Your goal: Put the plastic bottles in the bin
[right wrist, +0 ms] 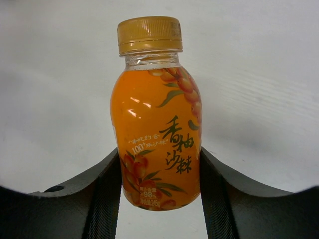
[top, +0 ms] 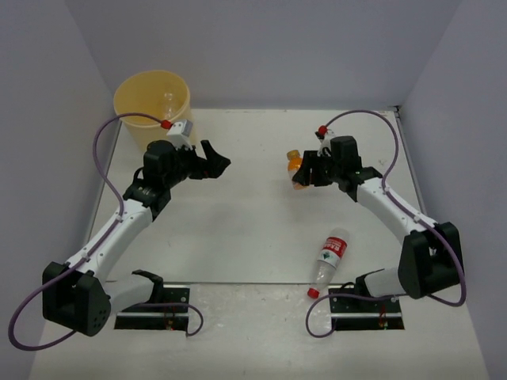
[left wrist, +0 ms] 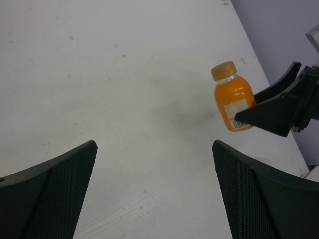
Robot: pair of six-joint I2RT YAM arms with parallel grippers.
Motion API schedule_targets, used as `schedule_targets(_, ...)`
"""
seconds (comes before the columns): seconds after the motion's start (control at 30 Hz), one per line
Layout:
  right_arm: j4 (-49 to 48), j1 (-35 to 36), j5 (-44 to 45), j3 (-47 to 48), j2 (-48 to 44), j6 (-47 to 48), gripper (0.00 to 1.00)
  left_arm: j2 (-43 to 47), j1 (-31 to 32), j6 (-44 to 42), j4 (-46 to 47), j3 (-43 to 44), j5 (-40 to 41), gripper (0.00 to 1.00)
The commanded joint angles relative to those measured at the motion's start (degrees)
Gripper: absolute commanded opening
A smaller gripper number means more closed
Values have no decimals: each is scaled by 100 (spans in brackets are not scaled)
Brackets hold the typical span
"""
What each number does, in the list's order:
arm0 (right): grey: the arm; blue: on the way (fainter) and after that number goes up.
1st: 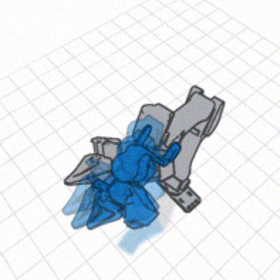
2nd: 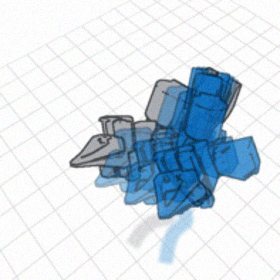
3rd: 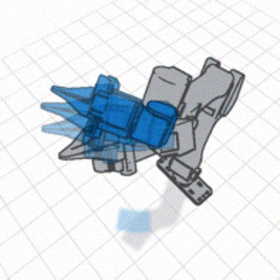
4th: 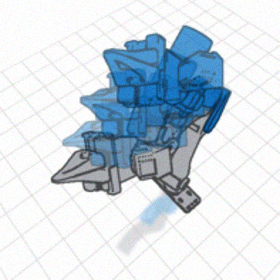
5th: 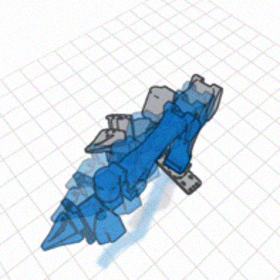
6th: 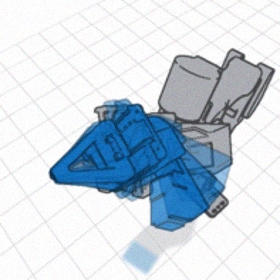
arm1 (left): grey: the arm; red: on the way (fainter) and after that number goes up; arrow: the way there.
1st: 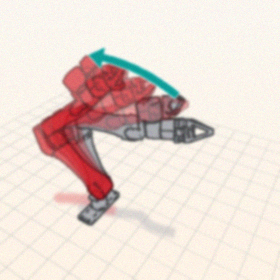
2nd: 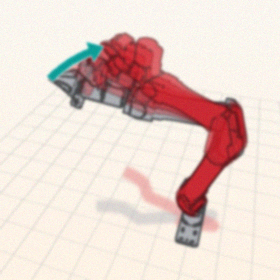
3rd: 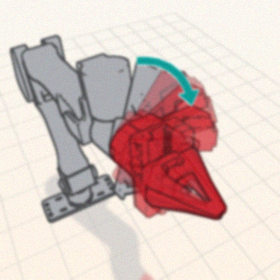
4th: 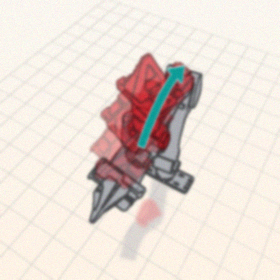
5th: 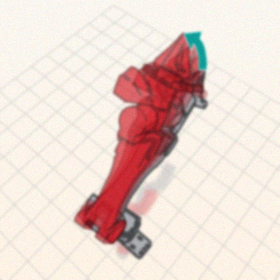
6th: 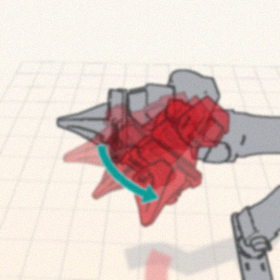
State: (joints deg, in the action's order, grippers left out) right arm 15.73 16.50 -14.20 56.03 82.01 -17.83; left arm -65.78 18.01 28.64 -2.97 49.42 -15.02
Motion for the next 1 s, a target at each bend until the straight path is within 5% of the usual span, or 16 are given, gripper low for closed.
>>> schedule_targets(0.0, -917, 991, -1459, -43, -512, 1188, 16, -121, 278, 396, 1087, -108, -750, 100)
schedule_targets(0.23, -1618, 1583, -2257, 88, -581, 586, 15, -325, 935, 712, 1919, -243, -705, 100)
schedule_targets(0.53, -2565, 1915, -2428, 34, -716, -99, 12, -414, 1018, 928, 2217, -439, -486, 96)
schedule_targets(0.7, -2467, 1974, -2426, 119, -692, -110, 13, -435, 1062, 985, 2328, -454, -531, 60)
schedule_targets(0.83, -2449, 1997, -2184, 93, -677, -203, 14, -435, 1099, 1003, 2345, -442, -537, 14)
schedule_targets(0.97, -2315, 2006, -2003, 161, -668, -278, 31, -411, 1116, 988, 2344, -459, -495, 0)
